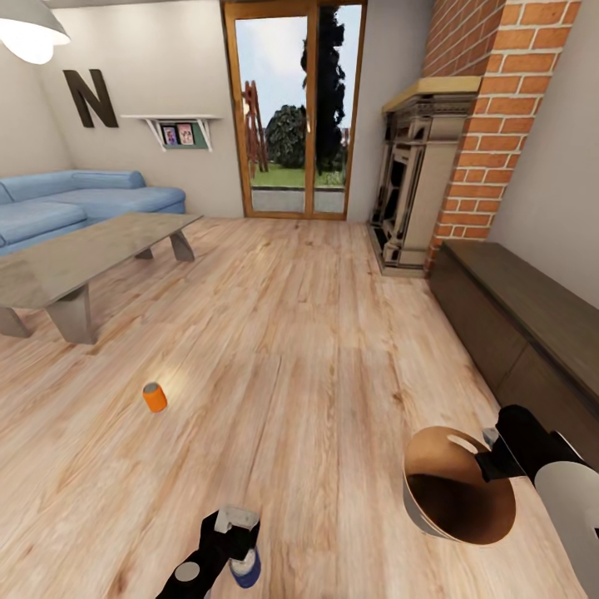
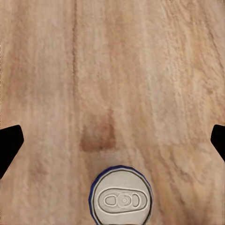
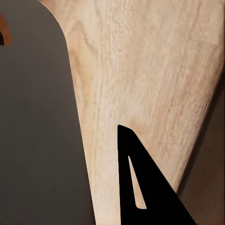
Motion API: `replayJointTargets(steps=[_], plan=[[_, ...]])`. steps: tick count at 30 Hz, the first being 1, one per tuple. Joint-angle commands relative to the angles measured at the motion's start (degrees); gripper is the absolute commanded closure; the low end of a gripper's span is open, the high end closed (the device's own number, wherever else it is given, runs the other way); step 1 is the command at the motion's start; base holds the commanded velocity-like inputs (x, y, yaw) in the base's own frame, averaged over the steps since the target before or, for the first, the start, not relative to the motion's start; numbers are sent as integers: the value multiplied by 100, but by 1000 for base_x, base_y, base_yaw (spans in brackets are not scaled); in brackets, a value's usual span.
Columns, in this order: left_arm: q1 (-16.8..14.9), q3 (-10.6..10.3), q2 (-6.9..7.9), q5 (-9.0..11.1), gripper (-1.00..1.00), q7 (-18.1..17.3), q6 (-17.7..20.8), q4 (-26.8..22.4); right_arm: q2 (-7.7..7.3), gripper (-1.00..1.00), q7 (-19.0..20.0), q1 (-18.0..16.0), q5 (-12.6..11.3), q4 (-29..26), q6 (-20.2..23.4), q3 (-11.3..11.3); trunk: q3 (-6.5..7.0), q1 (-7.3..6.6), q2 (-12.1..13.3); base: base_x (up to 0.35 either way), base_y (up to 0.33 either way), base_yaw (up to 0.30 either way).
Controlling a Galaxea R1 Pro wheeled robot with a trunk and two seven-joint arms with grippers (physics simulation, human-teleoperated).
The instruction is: Put the three can of soda from the living room inside the tash can in the kitchen.
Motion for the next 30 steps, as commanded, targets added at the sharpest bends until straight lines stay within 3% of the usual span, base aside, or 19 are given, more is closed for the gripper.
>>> replayJointTargets(steps=[1,13,22,25,30], plan=[[0,0,0,-3,-100,6,-5,0,0,100,-1,-2,-51,0,11,-2,1,0,0,279,0,0],[0,0,0,2,-100,24,-4,3,8,100,-2,-1,-45,-7,18,-2,-6,0,0,64,0,0],[0,0,0,2,-100,19,4,7,9,100,5,-14,-53,-77,23,-16,-272,23,-12,2,0,0],[0,0,0,2,-100,26,3,8,12,100,6,-17,-58,-319,125,-24,-365,30,-16,0,0,0],[0,0,0,2,-100,36,-3,8,14,100,6,-18,-67,-716,355,-21,-410,30,-16,0,0,0]])
